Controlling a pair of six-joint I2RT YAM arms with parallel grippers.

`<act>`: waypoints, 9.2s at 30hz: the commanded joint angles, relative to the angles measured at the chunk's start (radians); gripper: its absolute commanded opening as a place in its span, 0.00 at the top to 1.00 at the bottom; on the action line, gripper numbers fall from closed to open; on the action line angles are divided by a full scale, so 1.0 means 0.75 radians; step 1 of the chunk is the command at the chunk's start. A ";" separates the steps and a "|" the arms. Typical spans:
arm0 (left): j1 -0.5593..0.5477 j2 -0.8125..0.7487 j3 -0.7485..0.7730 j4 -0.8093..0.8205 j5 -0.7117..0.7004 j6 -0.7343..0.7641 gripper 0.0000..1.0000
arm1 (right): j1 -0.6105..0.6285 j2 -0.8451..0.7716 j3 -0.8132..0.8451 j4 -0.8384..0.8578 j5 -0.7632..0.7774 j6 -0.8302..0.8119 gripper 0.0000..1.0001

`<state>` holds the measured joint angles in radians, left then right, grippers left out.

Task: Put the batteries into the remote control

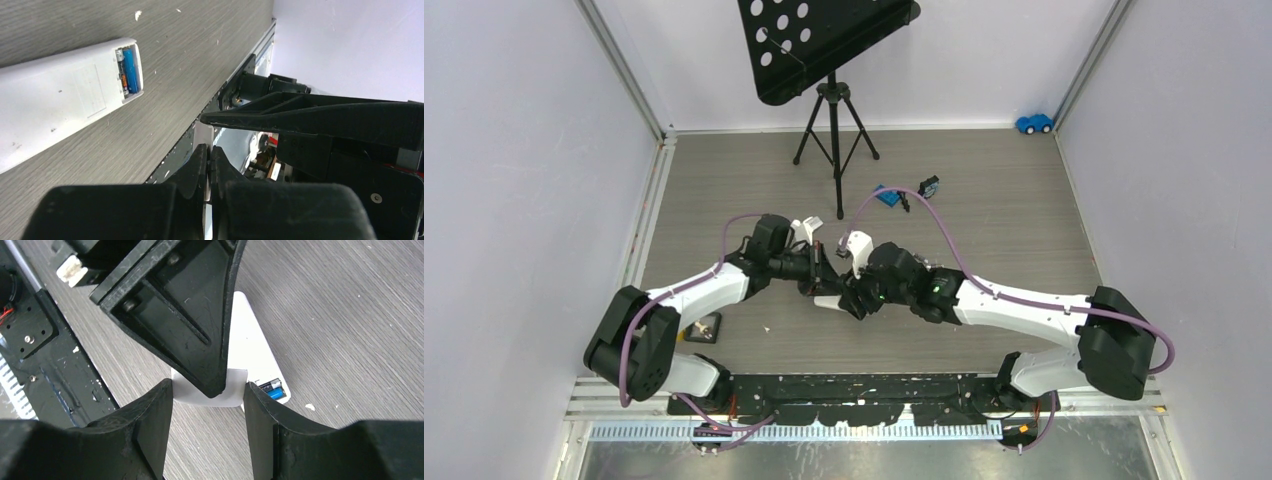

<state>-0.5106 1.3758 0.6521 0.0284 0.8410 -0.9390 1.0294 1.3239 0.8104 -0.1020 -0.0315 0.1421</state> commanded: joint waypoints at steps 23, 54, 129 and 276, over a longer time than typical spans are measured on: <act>-0.029 -0.054 -0.135 1.058 -0.246 -0.624 1.00 | -0.045 -0.599 -0.555 0.678 0.597 1.469 0.24; -0.024 -0.196 -0.203 1.141 -0.248 -0.819 1.00 | -0.180 -0.324 -0.559 1.212 0.279 1.539 0.75; 0.006 -0.061 -0.138 -0.222 -0.798 0.237 0.46 | -0.209 0.194 -0.601 0.959 0.195 1.564 1.00; 0.230 -0.096 0.223 -0.777 -1.631 0.427 0.02 | -0.037 0.650 0.408 -0.217 0.161 -0.052 0.08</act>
<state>-0.3489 1.3087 0.8253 -0.5541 -0.3229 -0.6411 0.9989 1.7893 1.0618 -0.2558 0.0589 0.1387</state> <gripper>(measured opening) 0.982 0.933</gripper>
